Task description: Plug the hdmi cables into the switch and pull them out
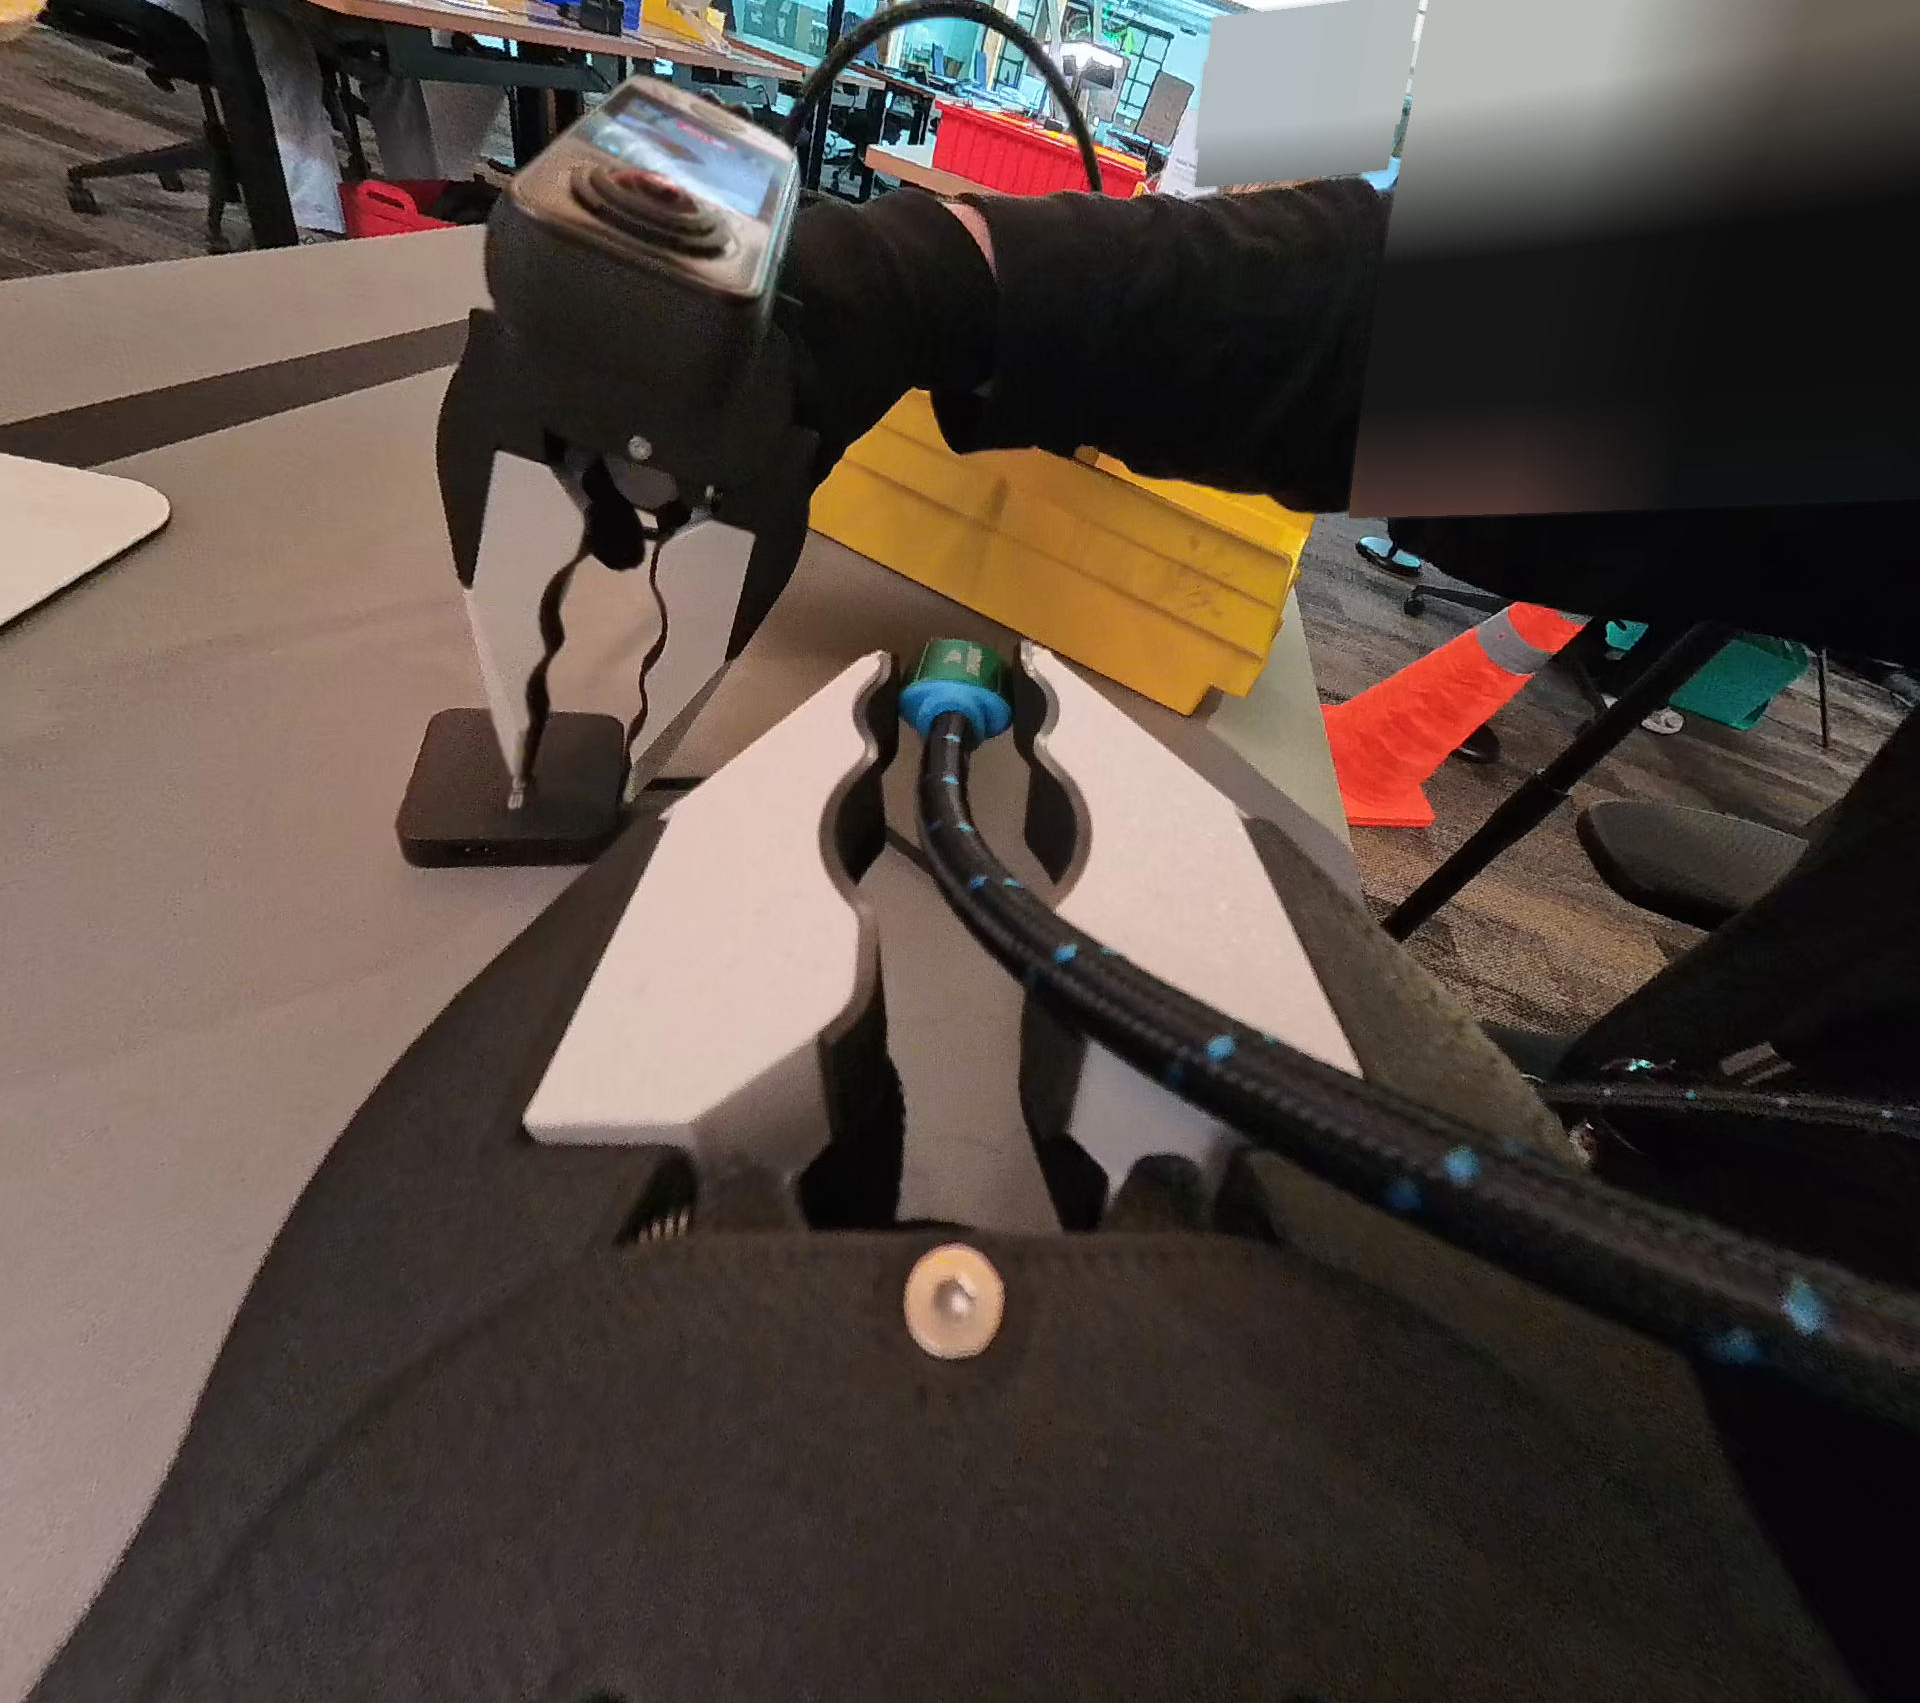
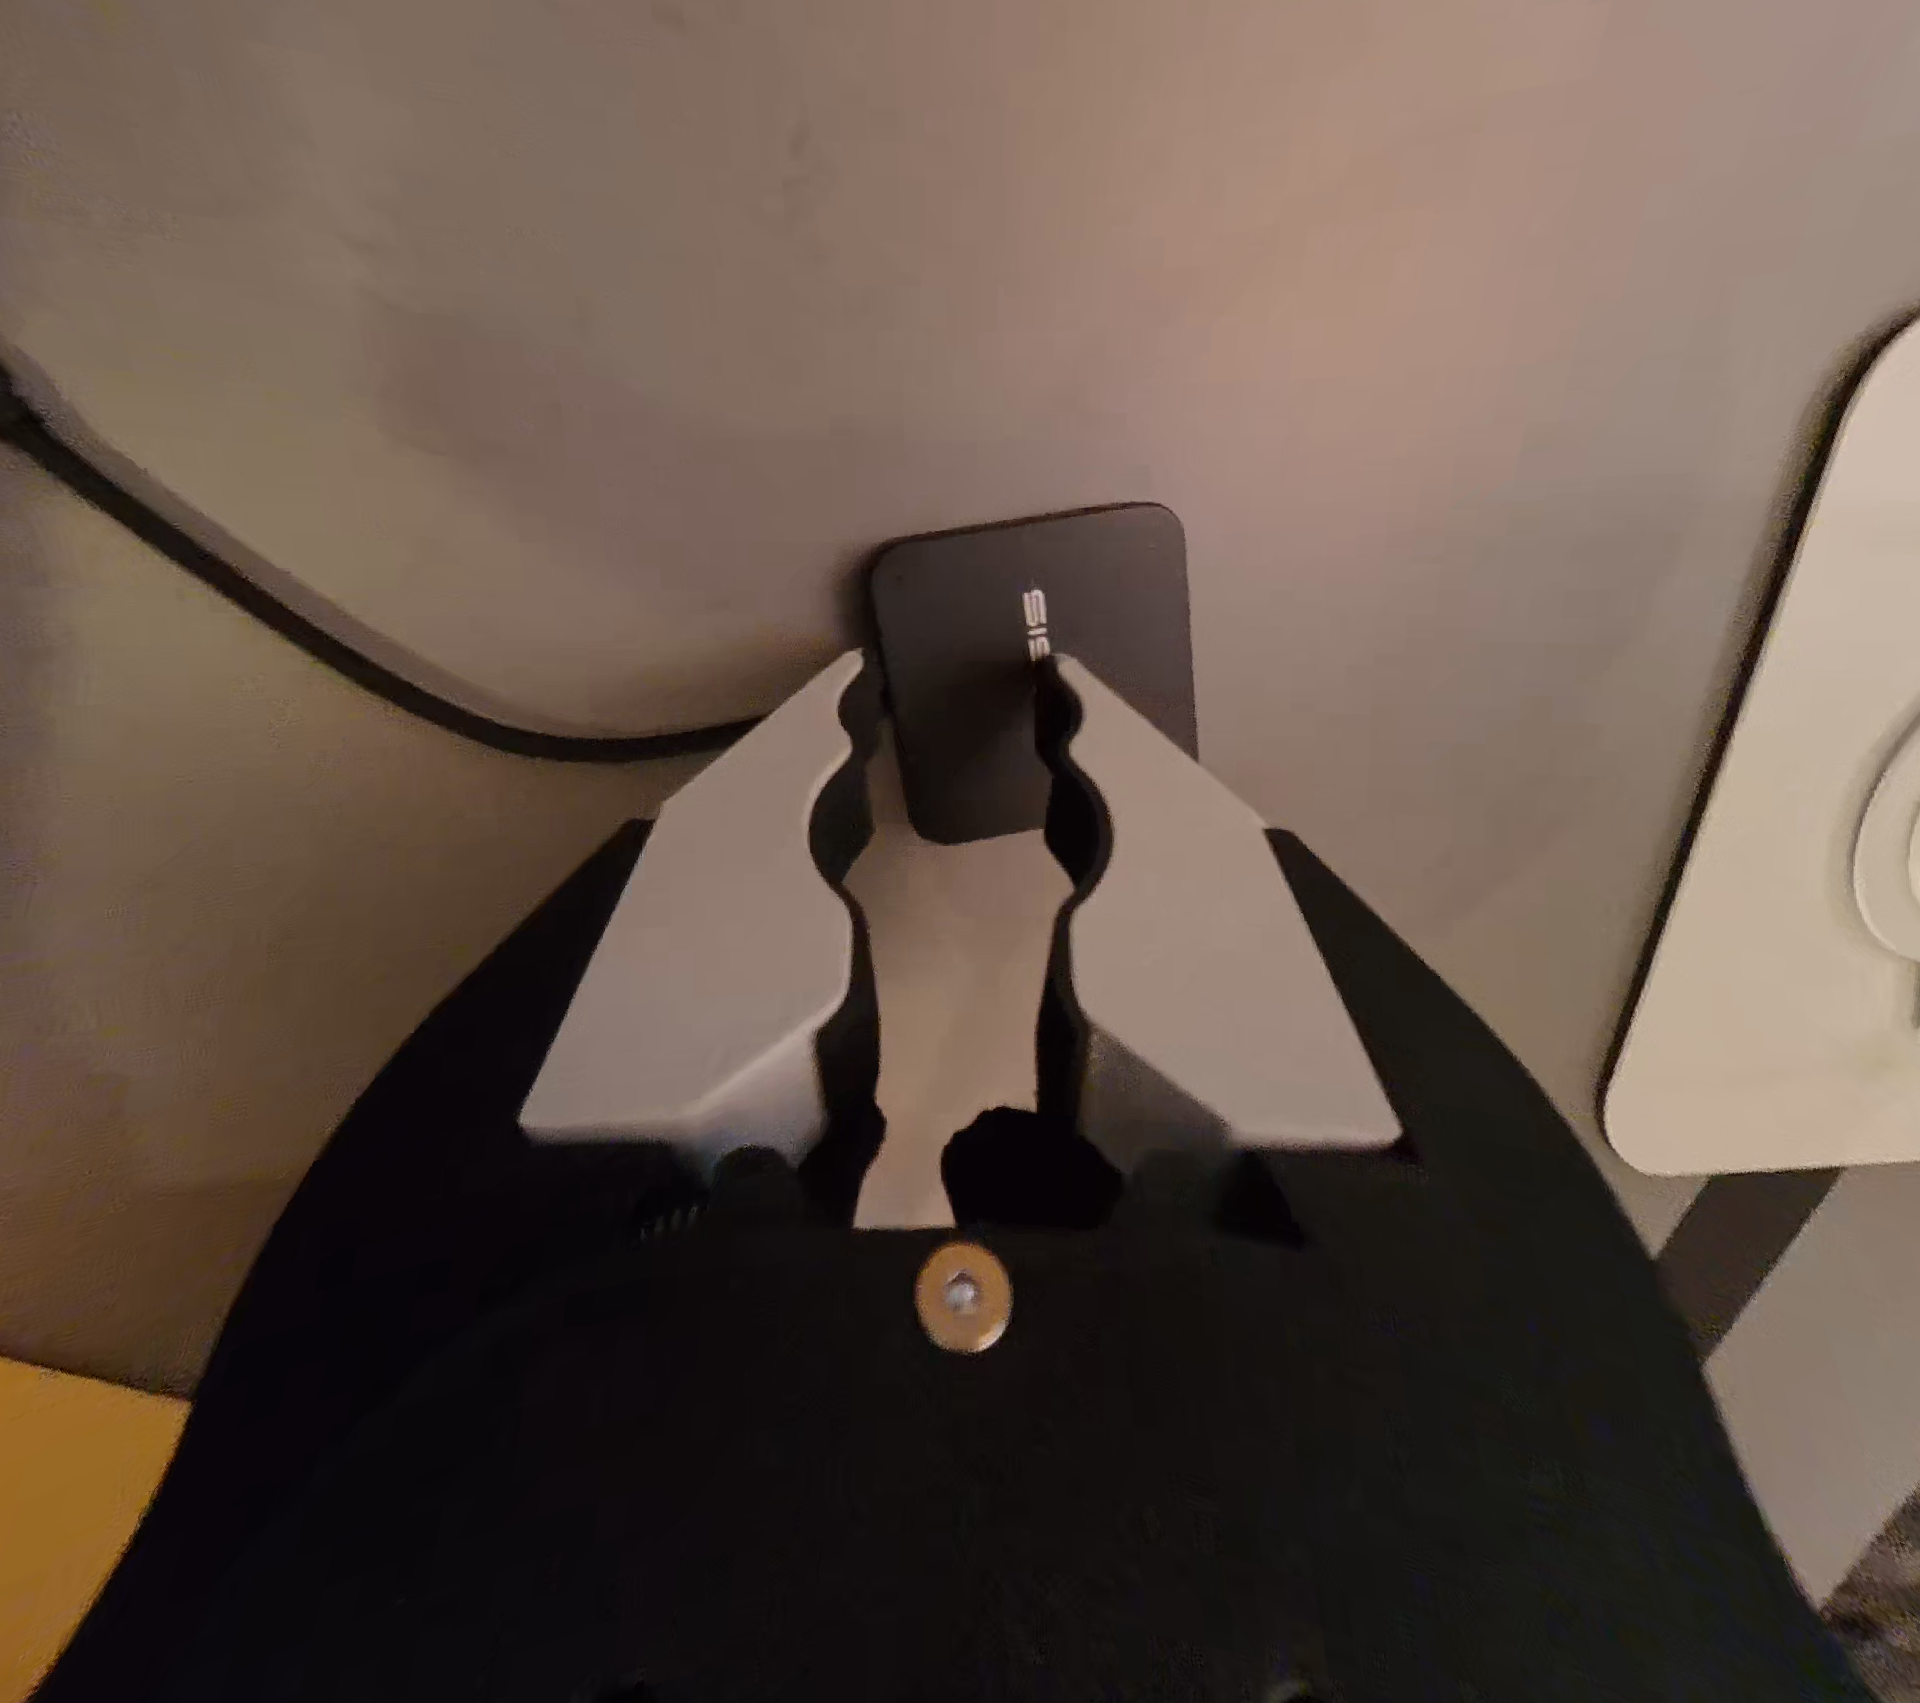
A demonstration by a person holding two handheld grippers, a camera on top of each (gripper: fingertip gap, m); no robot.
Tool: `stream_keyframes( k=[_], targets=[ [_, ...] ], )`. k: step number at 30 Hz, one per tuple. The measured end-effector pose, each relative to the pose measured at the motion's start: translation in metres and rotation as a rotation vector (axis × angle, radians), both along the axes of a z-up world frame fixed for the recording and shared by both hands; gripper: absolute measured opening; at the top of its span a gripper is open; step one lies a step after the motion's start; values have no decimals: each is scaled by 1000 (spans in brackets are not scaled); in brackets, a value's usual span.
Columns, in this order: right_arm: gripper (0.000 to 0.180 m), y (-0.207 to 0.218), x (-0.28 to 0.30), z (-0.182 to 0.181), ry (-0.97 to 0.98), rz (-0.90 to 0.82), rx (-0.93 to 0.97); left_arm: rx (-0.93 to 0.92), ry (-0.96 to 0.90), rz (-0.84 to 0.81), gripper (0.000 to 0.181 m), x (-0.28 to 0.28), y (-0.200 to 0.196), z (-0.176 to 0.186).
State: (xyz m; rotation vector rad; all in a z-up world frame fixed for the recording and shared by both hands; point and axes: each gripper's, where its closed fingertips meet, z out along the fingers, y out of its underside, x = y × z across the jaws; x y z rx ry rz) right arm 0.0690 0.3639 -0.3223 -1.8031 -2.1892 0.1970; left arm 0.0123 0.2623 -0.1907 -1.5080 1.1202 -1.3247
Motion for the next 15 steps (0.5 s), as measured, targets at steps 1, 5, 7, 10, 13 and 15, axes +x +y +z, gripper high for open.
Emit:
stream_keyframes(
  k=[1, 5, 7, 10, 13, 15],
  targets=[
    [24, -1, -1, 0, 4, 6, -4, -1, 0, 1, 19, 0, 0, -1],
    [68, 7, -2, -1, -4, -17, 39, -10, -3, 1, 19, 0, 2, -1],
    [72, 7, -2, -5, -20, -11, 27, -12, -2, -1, 19, 1, 1, -2],
    [74, 8, -6, -7, -20, -14, -1, -15, 1, -6, 19, 3, 0, -4],
    [63, 9, -6, -7, -30, 6, -2, -14, 5, -6, 19, 3, 0, -5],
    [61, 8, -7, -7, -32, 17, -7, -12, 3, -3, 19, 2, 1, -4]
  ],
)
